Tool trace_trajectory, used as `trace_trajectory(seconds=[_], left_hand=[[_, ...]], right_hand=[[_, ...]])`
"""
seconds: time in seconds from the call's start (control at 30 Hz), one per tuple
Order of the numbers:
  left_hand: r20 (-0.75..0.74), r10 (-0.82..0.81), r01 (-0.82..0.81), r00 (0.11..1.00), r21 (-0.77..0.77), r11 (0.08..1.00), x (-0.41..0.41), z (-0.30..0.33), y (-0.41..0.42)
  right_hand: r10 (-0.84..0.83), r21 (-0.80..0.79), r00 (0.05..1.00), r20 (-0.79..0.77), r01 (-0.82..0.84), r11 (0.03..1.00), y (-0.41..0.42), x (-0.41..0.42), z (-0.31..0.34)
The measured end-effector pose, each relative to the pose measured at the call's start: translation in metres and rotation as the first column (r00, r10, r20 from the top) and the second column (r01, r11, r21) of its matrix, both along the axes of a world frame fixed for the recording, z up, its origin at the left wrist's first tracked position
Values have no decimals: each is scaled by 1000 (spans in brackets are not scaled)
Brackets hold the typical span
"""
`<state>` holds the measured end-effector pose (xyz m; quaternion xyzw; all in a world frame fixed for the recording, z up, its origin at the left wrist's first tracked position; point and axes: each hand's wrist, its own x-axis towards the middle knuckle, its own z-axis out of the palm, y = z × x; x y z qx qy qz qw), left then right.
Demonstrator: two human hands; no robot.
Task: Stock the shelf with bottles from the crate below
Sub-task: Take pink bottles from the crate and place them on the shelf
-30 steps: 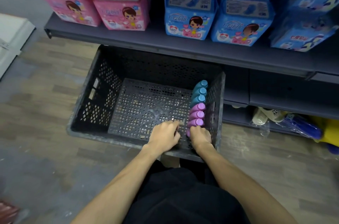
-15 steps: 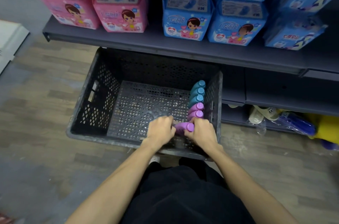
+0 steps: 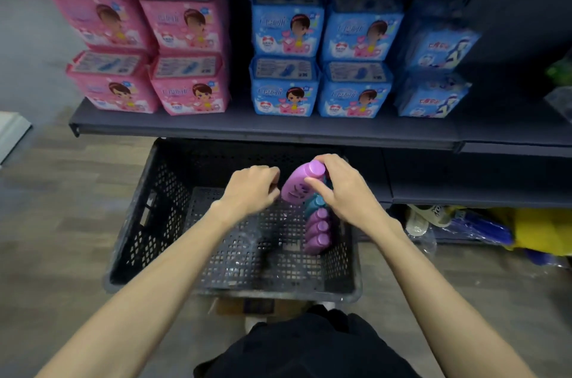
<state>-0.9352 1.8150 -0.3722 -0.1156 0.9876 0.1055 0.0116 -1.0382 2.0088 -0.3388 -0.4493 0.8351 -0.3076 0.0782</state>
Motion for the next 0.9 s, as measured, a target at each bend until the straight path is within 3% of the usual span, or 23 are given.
trace_trajectory(seconds=[0.37, 0.67, 0.9], left_hand=[[-312, -208, 119, 927, -282, 952, -62, 140, -12], [-522, -383, 138, 762, -447, 884, -112, 276, -1], [-562, -457, 104, 689, -548, 830, -139, 344, -1]], right_hand=[[-68, -238, 987, -143, 32, 971, -5, -48, 158], [-94, -337, 966, -243, 6, 941, 3, -90, 285], [-83, -328, 901, -426, -68, 942, 11, -124, 366]])
